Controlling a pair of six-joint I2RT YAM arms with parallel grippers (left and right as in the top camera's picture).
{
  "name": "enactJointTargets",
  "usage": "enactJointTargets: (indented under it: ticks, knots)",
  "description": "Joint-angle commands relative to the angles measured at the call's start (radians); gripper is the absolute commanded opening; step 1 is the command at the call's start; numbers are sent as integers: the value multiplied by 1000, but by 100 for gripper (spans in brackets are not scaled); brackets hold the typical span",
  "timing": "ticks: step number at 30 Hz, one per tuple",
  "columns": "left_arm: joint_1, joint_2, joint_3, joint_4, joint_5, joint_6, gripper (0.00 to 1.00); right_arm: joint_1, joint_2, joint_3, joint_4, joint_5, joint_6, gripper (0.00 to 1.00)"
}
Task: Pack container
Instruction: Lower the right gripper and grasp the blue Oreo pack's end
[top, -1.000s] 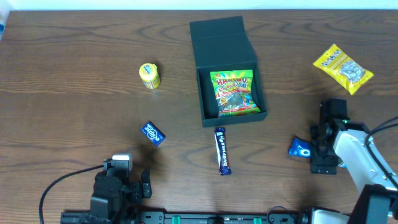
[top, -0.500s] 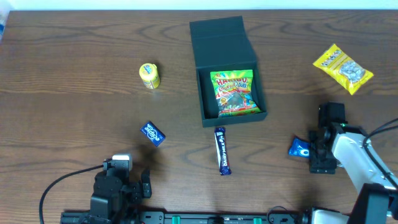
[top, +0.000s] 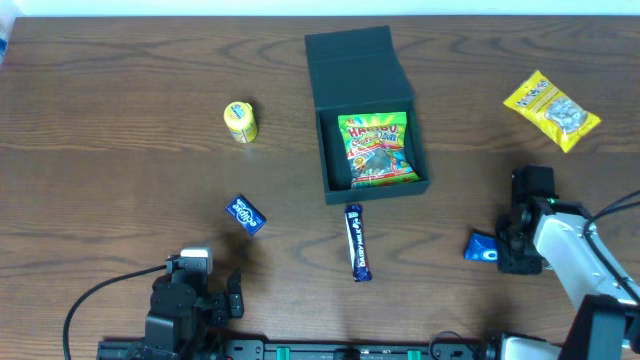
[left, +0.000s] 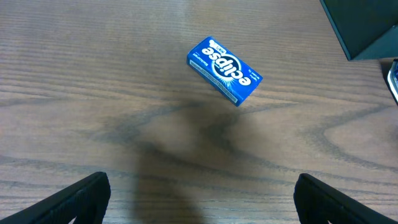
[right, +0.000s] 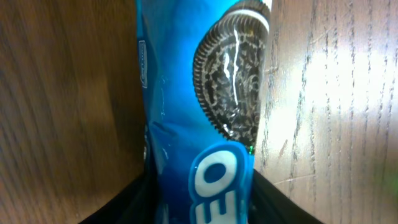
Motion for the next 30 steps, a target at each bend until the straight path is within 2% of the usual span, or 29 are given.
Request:
enactJointTargets:
  ticks: [1,18,30]
  knots:
    - [6,-6,-13,-66,-26,-11,95,-12,5,-6,-3,19,5,44]
    - [6,-6,-13,-66,-26,-11,95,-12,5,-6,-3,19,5,26]
    - [6,-6,-13,-66,-27,-11,95,-12,5,-6,-3,18,4,19]
